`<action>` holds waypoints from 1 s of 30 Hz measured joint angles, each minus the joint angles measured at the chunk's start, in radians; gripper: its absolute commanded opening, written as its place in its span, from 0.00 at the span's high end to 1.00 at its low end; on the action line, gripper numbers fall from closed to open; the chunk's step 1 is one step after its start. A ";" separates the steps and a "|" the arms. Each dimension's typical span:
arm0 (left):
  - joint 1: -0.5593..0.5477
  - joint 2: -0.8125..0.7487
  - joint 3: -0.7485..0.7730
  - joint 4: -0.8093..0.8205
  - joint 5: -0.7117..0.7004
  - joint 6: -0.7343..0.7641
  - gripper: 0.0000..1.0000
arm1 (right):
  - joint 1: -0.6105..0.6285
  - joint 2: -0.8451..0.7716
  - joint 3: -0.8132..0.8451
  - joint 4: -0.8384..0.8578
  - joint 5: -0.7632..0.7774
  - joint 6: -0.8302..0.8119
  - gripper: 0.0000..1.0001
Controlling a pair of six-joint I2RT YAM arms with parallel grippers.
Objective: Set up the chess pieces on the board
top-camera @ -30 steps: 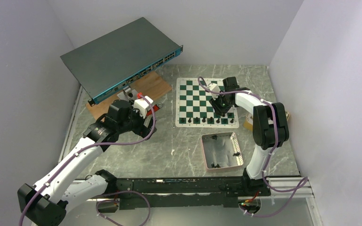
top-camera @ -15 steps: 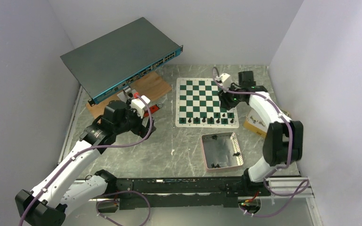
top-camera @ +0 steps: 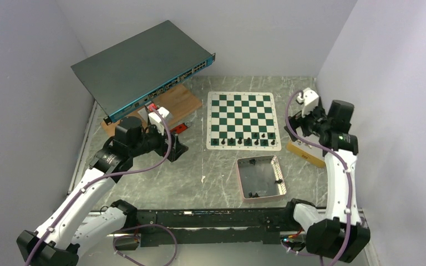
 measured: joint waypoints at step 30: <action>0.000 0.090 0.231 -0.055 0.014 -0.034 0.01 | -0.182 -0.234 0.009 0.058 0.011 0.642 0.00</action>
